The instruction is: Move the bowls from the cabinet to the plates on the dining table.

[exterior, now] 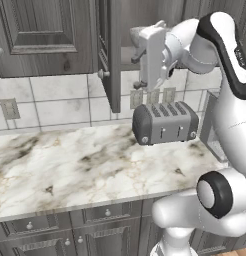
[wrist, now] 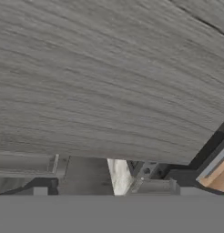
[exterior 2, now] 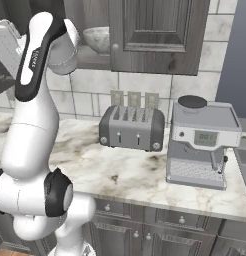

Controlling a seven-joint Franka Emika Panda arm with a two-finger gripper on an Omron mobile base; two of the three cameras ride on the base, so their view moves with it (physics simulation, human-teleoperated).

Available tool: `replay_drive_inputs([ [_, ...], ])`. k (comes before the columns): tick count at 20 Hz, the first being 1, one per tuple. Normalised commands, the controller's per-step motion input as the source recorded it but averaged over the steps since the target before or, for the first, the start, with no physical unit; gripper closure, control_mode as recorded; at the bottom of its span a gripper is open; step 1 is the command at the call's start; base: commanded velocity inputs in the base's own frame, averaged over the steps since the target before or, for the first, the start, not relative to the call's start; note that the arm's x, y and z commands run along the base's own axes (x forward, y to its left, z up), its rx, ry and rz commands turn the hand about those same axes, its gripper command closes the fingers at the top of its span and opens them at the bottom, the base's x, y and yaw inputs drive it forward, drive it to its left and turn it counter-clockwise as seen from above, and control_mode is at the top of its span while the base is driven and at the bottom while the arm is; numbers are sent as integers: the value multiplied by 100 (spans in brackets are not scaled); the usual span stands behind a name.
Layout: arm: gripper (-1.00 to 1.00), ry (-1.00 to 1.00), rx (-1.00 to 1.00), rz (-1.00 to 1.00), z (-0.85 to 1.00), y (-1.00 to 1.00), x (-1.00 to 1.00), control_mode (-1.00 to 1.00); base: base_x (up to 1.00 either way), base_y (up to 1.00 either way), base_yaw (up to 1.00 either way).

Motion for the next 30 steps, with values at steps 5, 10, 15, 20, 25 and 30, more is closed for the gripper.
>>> replay_drive_inputs([
  [5, -100, -12, 0, -12, -8, -57, -11, -100, 0, 0, 0],
  [10, -100, -9, 0, -16, -19, -68, -17, -100, 0, 0, 0],
  [15, -100, -6, 0, -17, -11, -60, -54, -100, 0, 0, 0],
  [20, -100, -14, 0, -18, -12, -55, -83, -100, 0, 0, 0],
  [25, -100, -26, -1, -18, -30, -36, -58, -100, 0, 0, 0],
  [30, -100, -36, -3, -16, -19, -14, -18, -100, 0, 0, 0],
])
